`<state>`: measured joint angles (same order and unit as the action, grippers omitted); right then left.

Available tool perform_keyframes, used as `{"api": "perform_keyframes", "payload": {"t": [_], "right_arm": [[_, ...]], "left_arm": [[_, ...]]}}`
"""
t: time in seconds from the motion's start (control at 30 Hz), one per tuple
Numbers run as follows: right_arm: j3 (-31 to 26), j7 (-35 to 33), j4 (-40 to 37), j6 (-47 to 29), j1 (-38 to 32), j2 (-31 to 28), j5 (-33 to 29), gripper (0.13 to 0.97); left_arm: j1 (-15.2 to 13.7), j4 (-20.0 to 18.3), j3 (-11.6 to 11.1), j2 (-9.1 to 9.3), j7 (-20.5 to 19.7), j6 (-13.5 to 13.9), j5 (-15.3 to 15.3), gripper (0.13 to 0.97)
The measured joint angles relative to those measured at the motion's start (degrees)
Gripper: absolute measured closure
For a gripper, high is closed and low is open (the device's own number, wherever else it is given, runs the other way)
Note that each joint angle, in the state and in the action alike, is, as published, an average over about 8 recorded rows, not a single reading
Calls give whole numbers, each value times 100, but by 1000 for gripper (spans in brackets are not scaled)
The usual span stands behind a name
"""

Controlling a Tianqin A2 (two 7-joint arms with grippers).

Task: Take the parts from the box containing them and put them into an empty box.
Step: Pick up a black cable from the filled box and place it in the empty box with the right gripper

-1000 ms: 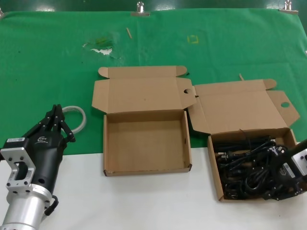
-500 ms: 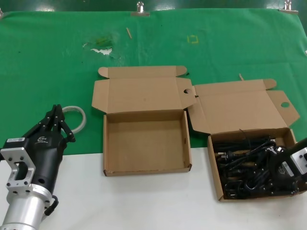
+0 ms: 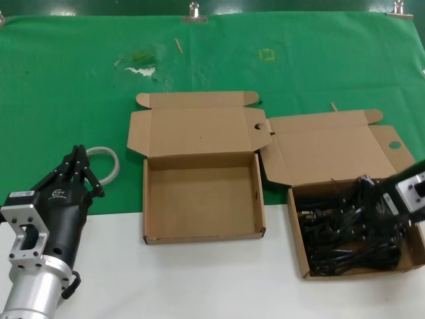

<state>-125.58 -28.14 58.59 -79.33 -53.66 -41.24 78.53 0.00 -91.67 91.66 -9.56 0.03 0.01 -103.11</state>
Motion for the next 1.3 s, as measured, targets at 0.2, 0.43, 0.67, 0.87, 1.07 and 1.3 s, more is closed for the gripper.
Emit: {"api": "perform_keyframes", "payload": {"t": [0.2, 0.43, 0.67, 0.87, 1.07, 1.3], "right_arm": [[108, 295, 223, -19, -188, 100, 123, 867], [285, 537, 427, 137, -262, 427, 463, 872], [330, 555, 368, 280, -276, 864, 749, 872], [223, 330, 24, 397, -361, 1315, 810, 872], [72, 4, -469, 554, -454, 1824, 785, 872], [-81, -642, -1412, 832, -597, 2441, 681, 872]], "left_arm": [[0, 0, 0, 0, 0, 0, 0, 941], [0, 0, 0, 0, 0, 0, 0, 941], [0, 0, 0, 0, 0, 0, 0, 941], [0, 0, 0, 0, 0, 0, 0, 941], [0, 0, 0, 0, 0, 0, 0, 941], [0, 0, 0, 0, 0, 0, 0, 941]]}}
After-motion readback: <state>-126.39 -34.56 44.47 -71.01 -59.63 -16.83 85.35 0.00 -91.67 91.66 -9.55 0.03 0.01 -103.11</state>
